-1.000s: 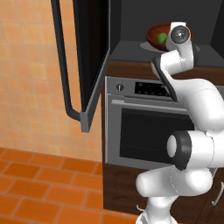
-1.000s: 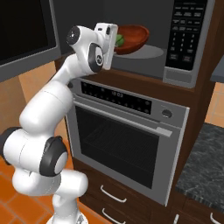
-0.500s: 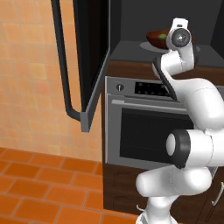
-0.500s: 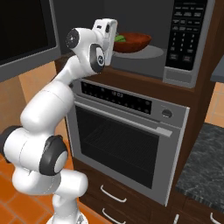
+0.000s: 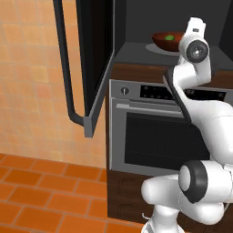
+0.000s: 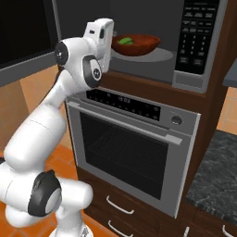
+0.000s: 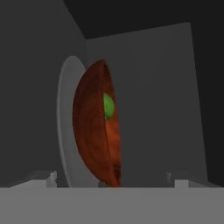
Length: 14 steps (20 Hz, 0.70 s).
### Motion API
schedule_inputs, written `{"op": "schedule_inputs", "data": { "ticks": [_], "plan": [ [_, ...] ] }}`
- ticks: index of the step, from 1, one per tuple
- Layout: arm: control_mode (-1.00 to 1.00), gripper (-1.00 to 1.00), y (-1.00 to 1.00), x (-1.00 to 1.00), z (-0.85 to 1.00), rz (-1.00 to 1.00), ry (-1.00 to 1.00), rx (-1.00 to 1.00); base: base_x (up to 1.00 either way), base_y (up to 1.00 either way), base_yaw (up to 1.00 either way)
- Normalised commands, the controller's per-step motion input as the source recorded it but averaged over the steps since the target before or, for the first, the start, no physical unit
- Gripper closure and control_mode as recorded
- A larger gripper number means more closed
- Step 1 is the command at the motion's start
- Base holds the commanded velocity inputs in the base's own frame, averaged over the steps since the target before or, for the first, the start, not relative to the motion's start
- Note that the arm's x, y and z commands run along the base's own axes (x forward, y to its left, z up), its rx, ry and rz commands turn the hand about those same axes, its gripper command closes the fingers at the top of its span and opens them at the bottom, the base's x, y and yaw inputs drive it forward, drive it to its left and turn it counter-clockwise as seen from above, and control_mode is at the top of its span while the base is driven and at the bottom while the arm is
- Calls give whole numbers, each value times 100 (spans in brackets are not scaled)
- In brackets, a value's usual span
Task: Pick the avocado from the sink and place it in the bowl. Then pick the bowl and place it in the microwave. Then close the microwave door and press the start button.
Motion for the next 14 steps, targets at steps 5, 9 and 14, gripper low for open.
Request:
{"op": "schedule_inputs", "data": {
  "ticks": [5,9,14],
  "plan": [
    [-100,-100,26,-100,3,0,-1,0,0,0,0],
    [-100,-100,35,-100,0,0,0,6,0,0,0],
    [-100,-100,36,-100,0,0,1,3,0,0,0]
  ]
}}
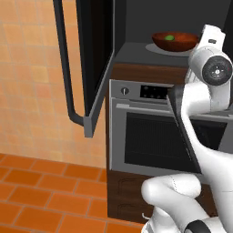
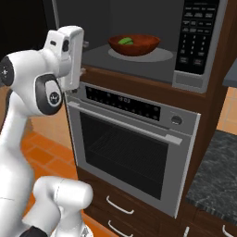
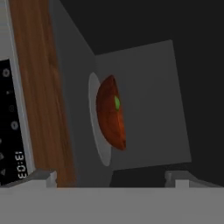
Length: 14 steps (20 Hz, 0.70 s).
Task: Pick the avocado from the sink and place it in the bowl. Then pick the bowl and place it in the microwave. Then close the microwave door and press the start button.
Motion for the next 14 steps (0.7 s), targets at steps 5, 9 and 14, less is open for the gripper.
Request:
{"op": "schedule_inputs", "data": {
  "ticks": [5,9,14],
  "plan": [
    [-100,-100,58,-100,0,0,10,-9,0,0,0],
    [-100,-100,66,-100,0,0,14,-25,0,0,0],
    [-100,-100,79,-100,-5,0,4,-7,0,0,0]
  ]
}}
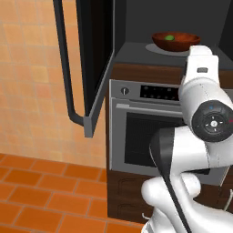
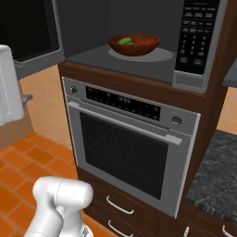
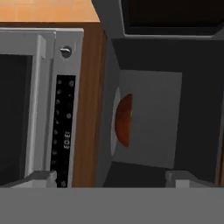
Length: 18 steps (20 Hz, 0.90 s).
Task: Pick the avocado from the sink and place it in the bowl. Then pick the bowl and place it in the microwave. Then close the microwave door and press the start button.
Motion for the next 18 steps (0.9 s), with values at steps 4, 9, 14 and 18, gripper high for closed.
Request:
{"op": "schedule_inputs", "data": {
  "ticks": [4,9,14,18],
  "plan": [
    [-100,-100,87,-98,-16,0,0,9,0,0,0],
    [-100,-100,98,-41,-53,0,-4,16,0,0,0],
    [-100,-100,100,0,-40,0,-11,-9,0,0,0],
    [-100,-100,100,0,-20,-2,-10,-18,0,0,0]
  ]
}}
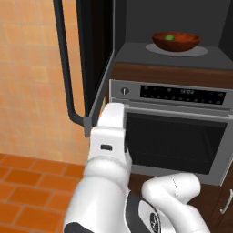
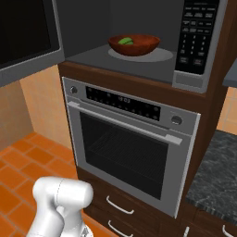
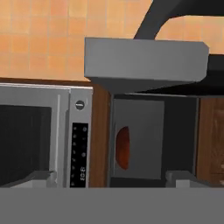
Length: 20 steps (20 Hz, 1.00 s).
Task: Pick the avocado from the sink and place it in the bowl. Then pick the bowl and place it in the microwave. Then close the microwave door and press the start button.
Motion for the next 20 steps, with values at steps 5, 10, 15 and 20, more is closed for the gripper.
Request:
{"op": "schedule_inputs", "data": {
  "ticks": [5,10,15,20],
  "plan": [
    [-100,-100,100,4,-34,-2,0,2,0,0,0],
    [-100,-100,100,5,-35,0,0,6,0,0,0],
    [-100,-100,100,7,-26,0,0,2,0,0,0],
    [-100,-100,98,61,-27,0,0,0,0,0,0]
  ]
}}
